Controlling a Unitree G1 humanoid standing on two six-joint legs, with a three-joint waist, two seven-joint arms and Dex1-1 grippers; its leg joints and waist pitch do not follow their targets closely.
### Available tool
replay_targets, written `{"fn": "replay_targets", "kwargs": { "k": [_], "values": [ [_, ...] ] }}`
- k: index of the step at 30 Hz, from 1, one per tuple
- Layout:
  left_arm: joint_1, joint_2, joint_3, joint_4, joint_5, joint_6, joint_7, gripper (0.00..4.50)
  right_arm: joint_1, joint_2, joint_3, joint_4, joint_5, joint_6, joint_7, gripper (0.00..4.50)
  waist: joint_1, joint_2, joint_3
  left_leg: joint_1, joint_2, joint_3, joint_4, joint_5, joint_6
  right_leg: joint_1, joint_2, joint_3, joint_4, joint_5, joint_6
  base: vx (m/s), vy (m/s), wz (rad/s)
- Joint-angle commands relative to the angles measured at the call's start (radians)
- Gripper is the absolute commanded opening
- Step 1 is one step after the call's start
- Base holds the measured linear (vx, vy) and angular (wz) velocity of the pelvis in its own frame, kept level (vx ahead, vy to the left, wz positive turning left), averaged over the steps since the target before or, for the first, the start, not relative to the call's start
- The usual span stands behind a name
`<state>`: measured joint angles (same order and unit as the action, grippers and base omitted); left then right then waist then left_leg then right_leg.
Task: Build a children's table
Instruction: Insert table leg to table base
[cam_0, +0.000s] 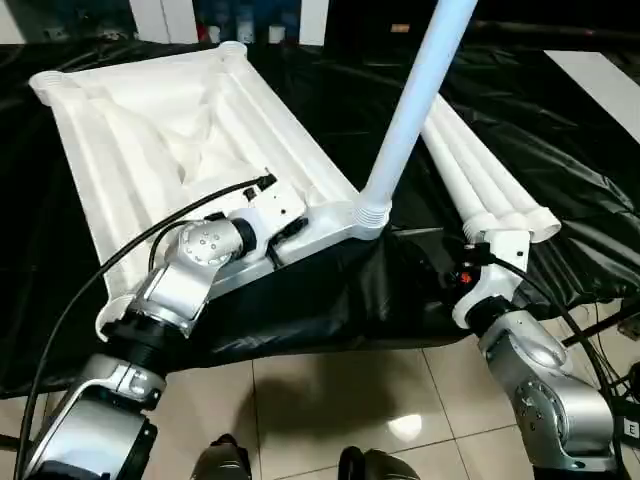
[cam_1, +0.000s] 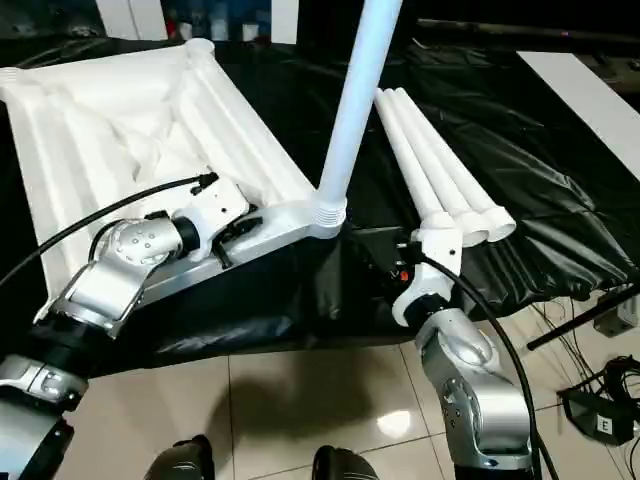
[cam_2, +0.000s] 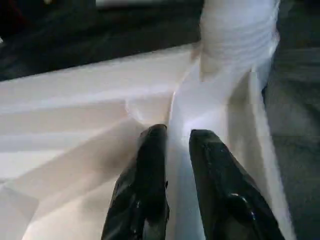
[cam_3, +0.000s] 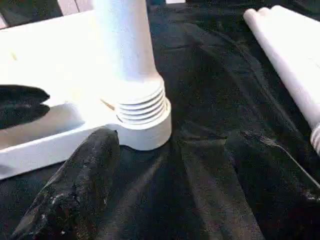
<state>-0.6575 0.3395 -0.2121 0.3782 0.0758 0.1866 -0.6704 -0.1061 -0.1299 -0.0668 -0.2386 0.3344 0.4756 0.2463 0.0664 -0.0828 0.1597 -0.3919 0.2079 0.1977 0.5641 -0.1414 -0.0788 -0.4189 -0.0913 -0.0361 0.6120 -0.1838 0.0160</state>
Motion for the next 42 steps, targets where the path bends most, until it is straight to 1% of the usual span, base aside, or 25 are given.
{"fn": "replay_targets", "kwargs": {
  "k": [1, 5, 7, 9, 13, 16, 17, 21, 22, 23, 26, 27, 28, 30, 32, 33, 34, 35, 36, 37, 38, 39, 40, 41, 42],
  "values": [
    [0.039, -0.007, -0.006, -0.108, -0.095, 0.025, -0.123, 1.00, 0.023, -0.010, -0.013, -0.032, 0.018, 0.021, 0.003, 3.74, 0.008, 0.018, -0.103, 0.025, 0.015, -0.006, -0.056, -0.169, 0.009, 0.048, -0.035, 0.034, -0.051, -0.055, -0.224, 0.000, 0.000, 0.00],
    [0.088, 0.027, -0.075, -0.160, -0.105, 0.039, -0.220, 1.00, 0.032, -0.022, -0.002, -0.037, 0.018, 0.027, 0.022, 3.74, 0.012, 0.020, -0.103, 0.026, 0.013, -0.003, -0.055, -0.174, 0.019, 0.045, -0.031, 0.035, -0.053, -0.071, -0.207, 0.000, 0.000, 0.00],
    [0.072, 0.053, -0.143, -0.054, 0.031, -0.018, -0.176, 1.00, 0.048, -0.069, 0.051, -0.057, -0.002, 0.033, 0.081, 3.74, 0.013, 0.022, -0.104, 0.026, 0.013, -0.004, -0.055, -0.184, 0.013, 0.046, -0.032, 0.036, -0.058, -0.098, -0.182, 0.000, 0.000, 0.00],
    [0.065, 0.057, -0.152, -0.027, 0.060, -0.035, -0.164, 1.00, 0.053, -0.085, 0.068, -0.063, -0.006, 0.035, 0.099, 3.74, 0.015, 0.025, -0.105, 0.024, 0.012, -0.008, -0.057, -0.191, 0.004, 0.050, -0.033, 0.036, -0.062, -0.130, -0.148, 0.000, 0.000, 0.00],
    [0.007, 0.051, -0.139, 0.069, 0.128, -0.052, -0.039, 1.00, 0.063, -0.105, 0.076, -0.079, -0.001, 0.035, 0.121, 3.74, 0.019, 0.029, -0.107, 0.029, 0.015, -0.010, -0.058, -0.257, -0.017, 0.042, -0.037, 0.035, -0.070, -0.204, -0.152, 0.000, 0.000, 0.00],
    [-0.015, 0.052, -0.137, 0.092, 0.144, -0.042, 0.011, 1.00, 0.061, -0.109, 0.075, -0.079, -0.005, 0.035, 0.122, 3.74, 0.019, 0.027, -0.106, 0.023, 0.014, -0.015, -0.062, -0.276, -0.028, 0.044, -0.039, 0.032, -0.074, -0.260, -0.140, 0.000, 0.000, 0.00],
    [-0.035, 0.053, -0.131, 0.109, 0.146, -0.039, 0.045, 1.00, 0.063, -0.114, 0.071, -0.082, -0.004, 0.034, 0.122, 3.74, 0.020, 0.032, -0.106, 0.026, 0.014, -0.016, -0.061, -0.290, -0.032, 0.041, -0.039, 0.032, -0.076, -0.285, -0.140, 0.000, 0.000, 0.00],
    [-0.053, 0.052, -0.119, 0.140, 0.176, -0.106, 0.100, 1.00, 0.071, -0.121, 0.066, -0.084, 0.000, 0.027, 0.118, 3.74, 0.023, 0.031, -0.111, 0.024, 0.013, -0.016, -0.058, -0.279, -0.026, 0.041, -0.037, 0.032, -0.075, -0.246, -0.150, 0.000, 0.000, 0.00],
    [-0.050, 0.042, -0.102, 0.138, 0.160, -0.114, 0.096, 1.00, 0.076, -0.119, 0.062, -0.087, 0.001, 0.023, 0.115, 3.74, 0.023, 0.030, -0.112, 0.024, 0.013, -0.014, -0.056, -0.270, -0.023, 0.041, -0.037, 0.033, -0.074, -0.232, -0.157, 0.000, 0.000, 0.00],
    [-0.028, 0.022, -0.067, 0.093, 0.116, -0.117, 0.089, 1.00, 0.086, -0.111, 0.054, -0.096, -0.001, 0.027, 0.098, 3.74, 0.026, 0.045, -0.114, 0.026, 0.013, -0.016, -0.056, -0.264, -0.025, 0.041, -0.039, 0.032, -0.068, -0.212, -0.170, 0.000, 0.000, 0.00],
    [0.078, -0.059, 0.069, -0.090, -0.039, -0.008, 0.150, 1.00, 0.121, -0.080, 0.027, -0.122, -0.033, 0.050, 0.003, 3.74, 0.022, 0.030, -0.121, 0.016, 0.014, -0.011, -0.050, -0.221, -0.003, 0.048, -0.034, 0.030, -0.058, -0.115, -0.220, 0.000, 0.000, 0.00],
    [0.099, -0.068, 0.086, -0.114, -0.046, -0.024, 0.179, 1.00, 0.129, -0.071, 0.023, -0.127, -0.045, 0.035, -0.015, 3.74, 0.024, 0.039, -0.126, 0.018, 0.012, -0.011, -0.048, -0.214, 0.010, 0.048, -0.033, 0.030, -0.058, -0.118, -0.219, 0.000, 0.000, 0.00],
    [0.120, -0.077, 0.102, -0.137, -0.054, -0.038, 0.207, 1.00, 0.137, -0.063, 0.020, -0.132, -0.057, 0.020, -0.033, 3.74, 0.022, 0.041, -0.128, 0.018, 0.015, -0.011, -0.046, -0.209, 0.013, 0.048, -0.033, 0.030, -0.057, -0.108, -0.217, 0.000, 0.000, 0.00],
    [0.147, -0.087, 0.120, -0.164, -0.062, -0.067, 0.247, 1.00, 0.149, -0.052, 0.018, -0.138, -0.076, -0.003, -0.058, 3.74, 0.019, 0.037, -0.126, 0.015, 0.012, -0.009, -0.047, -0.219, 0.021, 0.047, -0.030, 0.030, -0.064, -0.129, -0.195, 0.000, 0.000, 0.00],
    [0.244, -0.136, 0.179, -0.251, -0.086, -0.031, 0.335, 1.00, 0.159, -0.042, 0.032, -0.127, -0.143, -0.049, -0.114, 3.74, 0.015, 0.024, -0.132, 0.016, 0.014, -0.009, -0.048, -0.235, 0.015, 0.049, -0.032, 0.029, -0.068, -0.193, -0.167, 0.000, 0.000, 0.00],
    [0.277, -0.154, 0.195, -0.277, -0.088, -0.023, 0.363, 1.00, 0.159, -0.037, 0.036, -0.114, -0.164, -0.064, -0.133, 3.74, 0.016, 0.021, -0.126, -0.024, -0.001, -0.038, -0.067, -0.249, 0.052, 0.073, -0.042, -0.008, -0.067, -0.242, -0.137, 0.000, 0.000, 0.00],
    [0.331, -0.189, 0.202, -0.331, -0.067, -0.002, 0.403, 1.00, 0.150, -0.027, 0.037, -0.090, -0.168, -0.071, -0.148, 3.74, 0.007, 0.038, -0.125, -0.018, 0.006, -0.044, -0.080, -0.285, 0.066, 0.069, -0.036, -0.023, -0.073, -0.286, -0.128, -0.007, -0.022, 0.23],
    [0.343, -0.197, 0.200, -0.345, -0.059, 0.001, 0.412, 1.00, 0.146, -0.026, 0.039, -0.084, -0.169, -0.075, -0.149, 3.74, -0.011, 0.045, -0.124, -0.029, 0.003, -0.077, -0.079, -0.326, 0.086, 0.078, -0.038, -0.051, -0.078, -0.300, -0.123, -0.007, -0.022, 0.23],
    [0.349, -0.202, 0.198, -0.354, -0.055, 0.006, 0.415, 1.00, 0.143, -0.025, 0.041, -0.081, -0.170, -0.076, -0.149, 3.74, -0.009, 0.061, -0.127, -0.011, 0.013, -0.090, -0.078, -0.364, 0.076, 0.073, -0.033, -0.061, -0.079, -0.297, -0.142, 0.005, -0.039, 0.52],
    [0.362, -0.212, 0.195, -0.373, -0.046, 0.017, 0.422, 1.00, 0.138, -0.023, 0.044, -0.075, -0.171, -0.078, -0.149, 3.74, -0.027, 0.070, -0.127, -0.010, 0.036, -0.137, -0.089, -0.436, 0.067, 0.078, -0.013, -0.075, -0.061, -0.232, -0.182, -0.014, -0.069, 0.60],
    [0.371, -0.233, 0.195, -0.389, -0.043, 0.040, 0.438, 1.00, 0.125, -0.022, 0.054, -0.063, -0.176, -0.085, -0.144, 3.74, -0.030, 0.082, -0.122, -0.007, 0.050, -0.168, -0.104, -0.467, 0.066, 0.077, 0.000, -0.084, -0.042, -0.201, -0.205, -0.014, -0.069, 0.60],
    [0.375, -0.246, 0.188, -0.404, -0.045, 0.059, 0.451, 1.00, 0.112, -0.024, 0.067, -0.056, -0.181, -0.091, -0.135, 3.74, -0.044, 0.094, -0.112, 0.017, 0.082, -0.258, -0.140, -0.595, 0.092, 0.054, 0.030, -0.083, 0.041, -0.206, -0.257, -0.027, -0.113, 0.57],
    [0.372, -0.256, 0.184, -0.408, -0.051, 0.077, 0.459, 1.00, 0.101, -0.025, 0.074, -0.052, -0.183, -0.093, -0.129, 3.74, -0.042, 0.087, -0.109, 0.022, 0.076, -0.271, -0.144, -0.630, 0.103, 0.049, 0.032, -0.073, 0.054, -0.226, -0.266, -0.036, -0.163, 0.70],
    [0.369, -0.260, 0.181, -0.408, -0.055, 0.086, 0.463, 1.00, 0.094, -0.024, 0.080, -0.048, -0.184, -0.094, -0.126, 3.74, -0.029, 0.080, -0.101, 0.001, 0.048, -0.274, -0.163, -0.706, 0.079, 0.061, 0.030, -0.053, 0.066, -0.275, -0.278, -0.036, -0.163, 0.70],
    [0.368, -0.259, 0.171, -0.412, -0.058, 0.090, 0.470, 1.00, 0.092, -0.017, 0.076, -0.045, -0.177, -0.094, -0.126, 3.74, -0.033, 0.067, -0.099, 0.042, 0.115, -0.216, -0.145, -0.732, 0.047, 0.034, 0.013, -0.027, 0.059, -0.290, -0.255, -0.008, -0.250, 0.69]
  ]
}}
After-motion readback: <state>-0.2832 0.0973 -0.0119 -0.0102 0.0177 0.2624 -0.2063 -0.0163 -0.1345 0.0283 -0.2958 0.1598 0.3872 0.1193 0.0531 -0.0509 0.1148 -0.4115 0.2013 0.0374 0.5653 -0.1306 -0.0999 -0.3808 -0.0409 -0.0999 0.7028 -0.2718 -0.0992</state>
